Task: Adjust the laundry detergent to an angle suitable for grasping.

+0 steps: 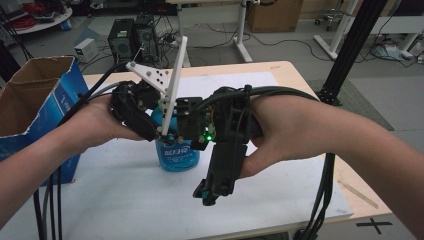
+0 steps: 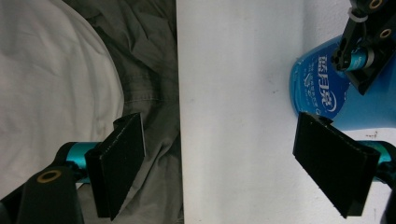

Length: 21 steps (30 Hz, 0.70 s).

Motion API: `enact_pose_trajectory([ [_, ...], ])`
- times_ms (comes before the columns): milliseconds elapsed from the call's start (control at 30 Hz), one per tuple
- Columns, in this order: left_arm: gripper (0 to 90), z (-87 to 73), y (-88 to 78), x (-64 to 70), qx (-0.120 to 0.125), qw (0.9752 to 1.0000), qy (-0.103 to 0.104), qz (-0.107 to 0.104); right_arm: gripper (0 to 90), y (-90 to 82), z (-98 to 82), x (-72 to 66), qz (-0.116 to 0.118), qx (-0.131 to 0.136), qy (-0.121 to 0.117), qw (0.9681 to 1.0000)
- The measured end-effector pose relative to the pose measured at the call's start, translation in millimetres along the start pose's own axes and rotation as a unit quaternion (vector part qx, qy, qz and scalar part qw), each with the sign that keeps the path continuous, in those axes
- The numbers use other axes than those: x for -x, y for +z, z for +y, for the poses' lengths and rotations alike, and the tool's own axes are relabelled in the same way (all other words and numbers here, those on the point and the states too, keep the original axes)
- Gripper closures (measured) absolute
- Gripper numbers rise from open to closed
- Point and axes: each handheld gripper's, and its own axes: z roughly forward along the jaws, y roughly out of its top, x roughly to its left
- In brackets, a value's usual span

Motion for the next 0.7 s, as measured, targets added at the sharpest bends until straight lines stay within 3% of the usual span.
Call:
enact_pose_trajectory([
  [567, 42.7, 1.6, 0.2, 1.5, -0.008, 0.9999, -0.01, 0.006, 16.1, 1.5, 2.8, -1.0, 0.001, 0.0, -0.005, 1.0],
  [667, 32.8, 1.1, -1.6, 2.3, -0.025, 0.9993, -0.017, 0.023, 16.2, 1.3, 3.6, -1.4, 0.001, 0.0, -0.004, 1.0],
  [700, 30.9, -0.4, -3.0, 3.4, -0.023, 0.9989, -0.028, 0.03, 16.1, 1.2, 3.7, -1.1, 0.001, 0.0, -0.006, 1.0],
])
